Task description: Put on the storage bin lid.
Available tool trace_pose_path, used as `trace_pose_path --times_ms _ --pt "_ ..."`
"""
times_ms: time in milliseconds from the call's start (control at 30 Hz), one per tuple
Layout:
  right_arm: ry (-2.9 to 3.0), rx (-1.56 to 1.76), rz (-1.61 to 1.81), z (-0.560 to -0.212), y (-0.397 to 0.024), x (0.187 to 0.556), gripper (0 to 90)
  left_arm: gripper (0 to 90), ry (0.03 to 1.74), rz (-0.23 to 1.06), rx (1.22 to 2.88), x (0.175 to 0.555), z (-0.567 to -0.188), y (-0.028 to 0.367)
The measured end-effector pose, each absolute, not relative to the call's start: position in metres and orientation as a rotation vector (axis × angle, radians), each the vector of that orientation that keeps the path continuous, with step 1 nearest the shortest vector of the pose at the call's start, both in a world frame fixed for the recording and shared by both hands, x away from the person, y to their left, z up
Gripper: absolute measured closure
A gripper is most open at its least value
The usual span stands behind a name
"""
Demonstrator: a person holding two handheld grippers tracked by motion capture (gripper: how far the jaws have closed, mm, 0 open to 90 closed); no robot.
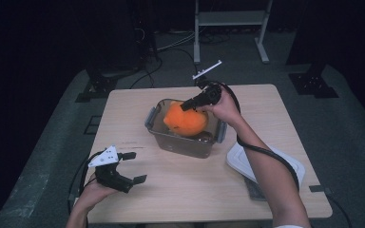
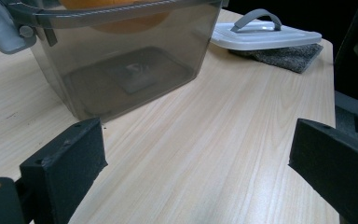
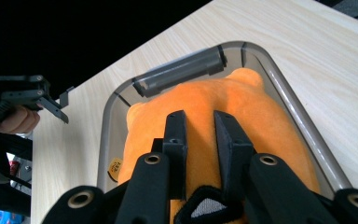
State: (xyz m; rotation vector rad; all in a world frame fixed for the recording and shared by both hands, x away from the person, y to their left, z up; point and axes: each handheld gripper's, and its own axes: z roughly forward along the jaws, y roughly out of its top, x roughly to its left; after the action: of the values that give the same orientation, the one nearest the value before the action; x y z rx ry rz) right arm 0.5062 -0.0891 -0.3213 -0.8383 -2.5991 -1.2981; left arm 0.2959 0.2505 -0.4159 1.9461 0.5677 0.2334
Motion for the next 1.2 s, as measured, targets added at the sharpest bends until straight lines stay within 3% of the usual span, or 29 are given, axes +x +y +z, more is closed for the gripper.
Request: trace_pose_path --times_ms 1200 --pt "-2.613 -0.844 -1.201 -0.345 -0.076 0.505 71.4 2.9 0.568 0.236 1.945 0.296 -0.415 0.252"
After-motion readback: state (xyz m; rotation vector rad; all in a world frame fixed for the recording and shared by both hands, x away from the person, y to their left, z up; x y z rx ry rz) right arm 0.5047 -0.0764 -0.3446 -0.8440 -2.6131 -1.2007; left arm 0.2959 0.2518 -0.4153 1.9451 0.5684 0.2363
